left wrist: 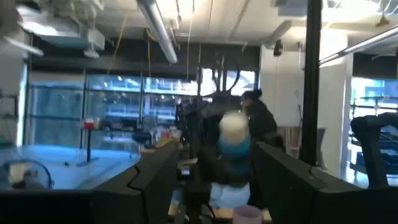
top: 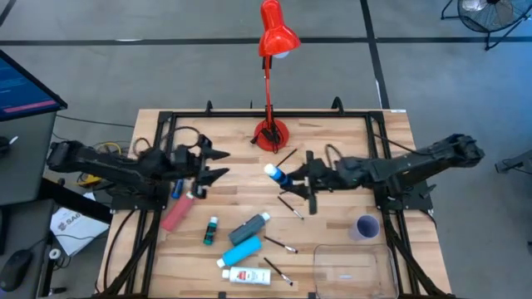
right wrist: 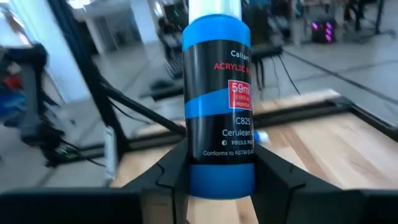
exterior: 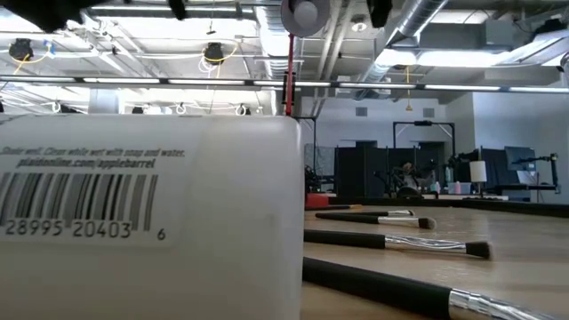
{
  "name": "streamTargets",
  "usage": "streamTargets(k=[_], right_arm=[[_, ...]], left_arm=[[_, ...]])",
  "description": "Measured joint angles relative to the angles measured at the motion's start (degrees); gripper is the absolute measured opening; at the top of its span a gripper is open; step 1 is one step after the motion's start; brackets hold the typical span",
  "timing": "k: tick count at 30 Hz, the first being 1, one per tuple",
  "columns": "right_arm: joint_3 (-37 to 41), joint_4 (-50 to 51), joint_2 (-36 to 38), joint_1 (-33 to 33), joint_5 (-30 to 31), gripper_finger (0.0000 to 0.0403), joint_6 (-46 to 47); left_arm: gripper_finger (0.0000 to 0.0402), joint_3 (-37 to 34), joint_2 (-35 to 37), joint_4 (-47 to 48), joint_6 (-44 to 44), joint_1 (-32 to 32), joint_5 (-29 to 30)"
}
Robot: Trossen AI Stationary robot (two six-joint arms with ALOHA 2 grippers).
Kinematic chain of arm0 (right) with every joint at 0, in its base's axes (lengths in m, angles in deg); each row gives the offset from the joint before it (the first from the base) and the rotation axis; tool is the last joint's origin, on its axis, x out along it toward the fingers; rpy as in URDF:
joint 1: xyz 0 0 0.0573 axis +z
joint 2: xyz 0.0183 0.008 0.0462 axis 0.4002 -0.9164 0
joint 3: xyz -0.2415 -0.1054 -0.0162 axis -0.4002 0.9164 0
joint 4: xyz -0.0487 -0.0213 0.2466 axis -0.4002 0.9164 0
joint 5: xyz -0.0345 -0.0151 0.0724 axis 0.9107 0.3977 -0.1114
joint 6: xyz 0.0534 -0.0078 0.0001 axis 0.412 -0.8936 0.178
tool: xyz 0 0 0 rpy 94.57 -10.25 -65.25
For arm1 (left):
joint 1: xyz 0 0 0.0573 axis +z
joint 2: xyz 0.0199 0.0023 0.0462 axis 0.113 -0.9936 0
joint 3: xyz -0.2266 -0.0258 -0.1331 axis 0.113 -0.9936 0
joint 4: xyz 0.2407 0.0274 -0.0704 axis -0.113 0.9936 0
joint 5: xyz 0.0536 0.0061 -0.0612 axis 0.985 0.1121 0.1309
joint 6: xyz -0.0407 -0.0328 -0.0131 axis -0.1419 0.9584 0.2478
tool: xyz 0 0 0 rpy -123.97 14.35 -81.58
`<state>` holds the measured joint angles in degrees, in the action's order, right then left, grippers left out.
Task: Pick & Place Paint Supplies
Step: Put the blue paint bottle into the transparent bin
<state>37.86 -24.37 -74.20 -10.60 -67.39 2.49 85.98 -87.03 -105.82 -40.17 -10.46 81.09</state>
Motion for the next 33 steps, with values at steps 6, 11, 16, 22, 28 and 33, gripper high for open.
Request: streamTargets(k=[6,11,16,22,28,33], right_arm=[[1.09,-0.83,1.71,2.87,0.38,0.0114,-0.25],[1.17,2.14,1.04,4.67,0.25,0.0121,-0.42],[1.13,6.26,1.06,5.46,3.93,0.0117,-0.14],[1.13,8.37,1.05,5.82,6.19,0.0120,-0.15],[1.13,12.05,1.03,5.84,6.24,0.0118,-0.31],[1.13,13.35,1.03,6.64,7.31,0.0121,-0.18]], left_arm=[[0.0204,9.07,-13.67,0.87,1.88,2.04,-9.14],[0.0204,15.01,-17.85,8.58,-2.91,0.74,-11.09],[0.0204,20.35,-17.75,27.93,-12.42,-1.30,-6.97],[0.0204,21.25,-17.52,30.78,-20.73,-6.25,-0.28],[0.0204,21.29,-17.47,30.73,-27.01,-10.49,14.51],[0.0204,21.29,-18.72,30.22,-39.06,-15.12,46.40]])
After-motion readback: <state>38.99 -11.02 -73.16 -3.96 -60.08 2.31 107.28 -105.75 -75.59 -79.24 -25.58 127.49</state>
